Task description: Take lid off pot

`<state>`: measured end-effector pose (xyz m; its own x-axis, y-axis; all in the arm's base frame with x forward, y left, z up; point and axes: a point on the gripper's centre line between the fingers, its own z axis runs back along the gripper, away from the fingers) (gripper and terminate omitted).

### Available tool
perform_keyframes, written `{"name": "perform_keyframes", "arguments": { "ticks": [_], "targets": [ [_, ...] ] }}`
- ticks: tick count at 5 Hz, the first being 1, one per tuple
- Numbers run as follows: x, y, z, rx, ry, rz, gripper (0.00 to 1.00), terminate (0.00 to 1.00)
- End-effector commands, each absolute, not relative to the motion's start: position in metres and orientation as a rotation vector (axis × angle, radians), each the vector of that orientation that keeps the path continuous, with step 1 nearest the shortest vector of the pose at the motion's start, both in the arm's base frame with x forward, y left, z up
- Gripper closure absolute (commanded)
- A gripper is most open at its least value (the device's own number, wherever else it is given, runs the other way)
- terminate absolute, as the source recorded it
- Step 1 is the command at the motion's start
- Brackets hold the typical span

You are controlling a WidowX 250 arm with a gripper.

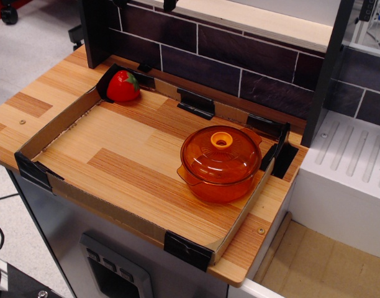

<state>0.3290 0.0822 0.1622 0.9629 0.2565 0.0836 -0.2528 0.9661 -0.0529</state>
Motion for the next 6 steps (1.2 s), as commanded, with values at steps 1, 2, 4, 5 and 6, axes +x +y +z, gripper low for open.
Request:
{"name": "perform_keyframes", "arguments": {
  "ticks": [1, 2, 4, 5, 6],
  "targets": [
    [0.329, 0.082, 0.162, -0.042, -0.090, 0.258, 0.00, 0.00],
    [0.325, 0.056, 0.160, -0.051, -0.084, 0.258, 0.00, 0.00],
    [0.309, -0.002, 0.138, -0.080, -0.058, 0.230, 0.00, 0.00],
    [0.299, -0.022, 0.119, -0.076, -0.029, 0.190, 0.00, 0.00],
    [0.288, -0.032, 0.101, -0.067, -0.068, 0.160, 0.00, 0.00]
  ]
}}
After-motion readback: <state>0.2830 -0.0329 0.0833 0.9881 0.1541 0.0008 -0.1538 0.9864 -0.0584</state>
